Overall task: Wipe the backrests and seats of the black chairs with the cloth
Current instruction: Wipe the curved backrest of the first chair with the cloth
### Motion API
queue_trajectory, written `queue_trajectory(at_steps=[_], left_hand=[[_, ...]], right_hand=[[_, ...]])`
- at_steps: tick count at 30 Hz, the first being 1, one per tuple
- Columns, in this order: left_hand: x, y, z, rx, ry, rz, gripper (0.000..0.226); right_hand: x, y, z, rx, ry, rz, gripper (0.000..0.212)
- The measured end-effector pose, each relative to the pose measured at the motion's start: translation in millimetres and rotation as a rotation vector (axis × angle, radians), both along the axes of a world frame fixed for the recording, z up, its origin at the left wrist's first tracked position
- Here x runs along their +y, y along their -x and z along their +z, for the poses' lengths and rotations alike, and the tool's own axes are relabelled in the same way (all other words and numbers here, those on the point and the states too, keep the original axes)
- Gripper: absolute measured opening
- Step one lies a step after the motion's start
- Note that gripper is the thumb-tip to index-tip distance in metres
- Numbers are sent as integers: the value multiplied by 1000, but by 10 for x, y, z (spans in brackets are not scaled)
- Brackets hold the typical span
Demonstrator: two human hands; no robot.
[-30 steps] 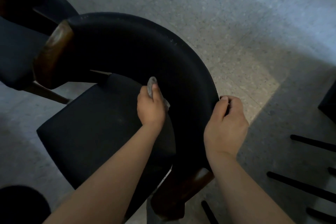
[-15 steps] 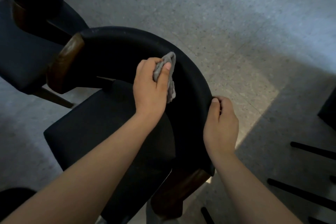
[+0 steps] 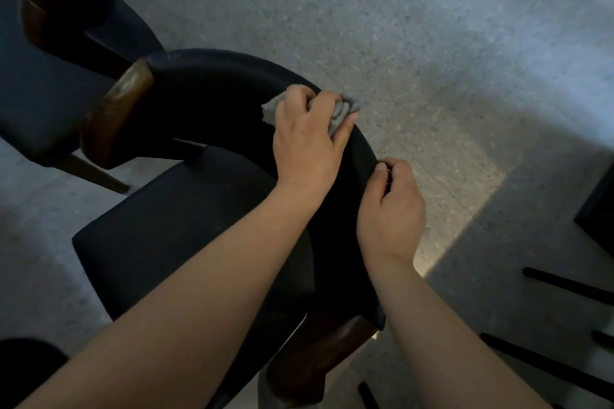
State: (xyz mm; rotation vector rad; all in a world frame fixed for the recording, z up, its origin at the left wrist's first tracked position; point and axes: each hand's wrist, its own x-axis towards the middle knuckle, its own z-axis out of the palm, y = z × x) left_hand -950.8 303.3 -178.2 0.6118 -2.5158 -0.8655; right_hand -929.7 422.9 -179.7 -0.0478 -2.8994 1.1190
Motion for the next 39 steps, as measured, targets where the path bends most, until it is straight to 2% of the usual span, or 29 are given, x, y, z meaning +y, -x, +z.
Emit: queue_trajectory(at_steps=[3,8,15,21,28,32,36,39], left_hand=[[-79,79,-40,3,68,39,28],[-173,123,-152,67,10,218,27],[1,105,-384,213,-288,419,39],[35,-24,-708,189,-486,540,29],[9,-279,-944,35,-602,486,25],[25,-351,-849,68,-642,415,23],[255,-430,-804,79,-553,310,42],[288,-444,-902,98,-449,264,43]], right_hand=[[0,-6,-1,16,-13,-5,23],[2,-13,2,16,-30,0,23],[-5,-14,-19,29,-43,-5,23],[-5,-13,-33,50,-46,-11,25],[2,-11,-32,63,-68,-7,25],[1,-7,-32,65,-75,-9,23],[2,-8,-32,81,-75,-12,21],[-3,-11,-24,79,-76,-9,20]])
